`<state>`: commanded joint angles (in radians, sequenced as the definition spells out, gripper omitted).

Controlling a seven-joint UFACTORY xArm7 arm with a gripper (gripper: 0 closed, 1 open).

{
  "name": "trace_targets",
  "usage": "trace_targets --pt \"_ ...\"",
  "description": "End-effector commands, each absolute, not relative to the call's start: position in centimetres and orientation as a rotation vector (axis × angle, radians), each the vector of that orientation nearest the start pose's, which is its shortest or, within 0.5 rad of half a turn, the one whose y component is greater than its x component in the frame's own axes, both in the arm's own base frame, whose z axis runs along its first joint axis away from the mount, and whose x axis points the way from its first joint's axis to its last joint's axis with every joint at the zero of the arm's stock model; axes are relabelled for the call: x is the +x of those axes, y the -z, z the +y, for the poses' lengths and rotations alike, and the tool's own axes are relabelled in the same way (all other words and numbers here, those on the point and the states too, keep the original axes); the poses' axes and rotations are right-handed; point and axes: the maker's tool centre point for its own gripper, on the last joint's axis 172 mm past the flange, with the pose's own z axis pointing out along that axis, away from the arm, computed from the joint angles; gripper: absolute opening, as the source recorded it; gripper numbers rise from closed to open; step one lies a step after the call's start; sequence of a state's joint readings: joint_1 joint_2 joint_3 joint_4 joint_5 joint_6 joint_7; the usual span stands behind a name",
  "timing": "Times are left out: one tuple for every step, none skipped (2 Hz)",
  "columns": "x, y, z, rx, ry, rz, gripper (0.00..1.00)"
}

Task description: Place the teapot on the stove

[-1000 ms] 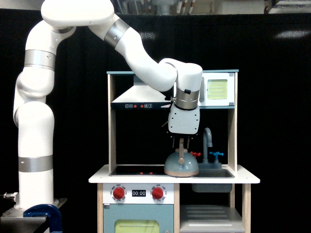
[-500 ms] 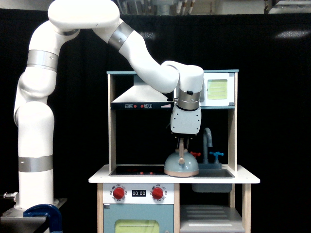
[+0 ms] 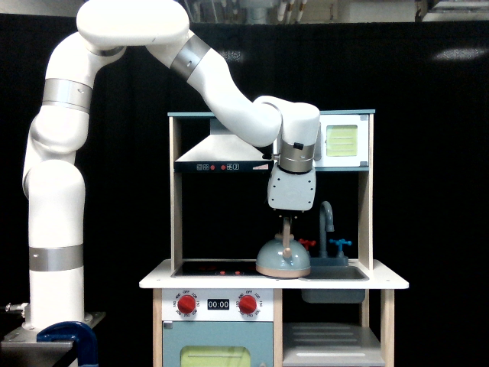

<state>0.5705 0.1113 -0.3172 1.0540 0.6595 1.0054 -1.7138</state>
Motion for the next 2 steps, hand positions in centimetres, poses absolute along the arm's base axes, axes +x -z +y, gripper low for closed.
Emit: trace_targets --pt "34.7 -19.3 23.3 2.457 -0.544 2.507 0.0" --pt "27.2 -16.9 25.0 2.457 -0.544 2.507 0.0"
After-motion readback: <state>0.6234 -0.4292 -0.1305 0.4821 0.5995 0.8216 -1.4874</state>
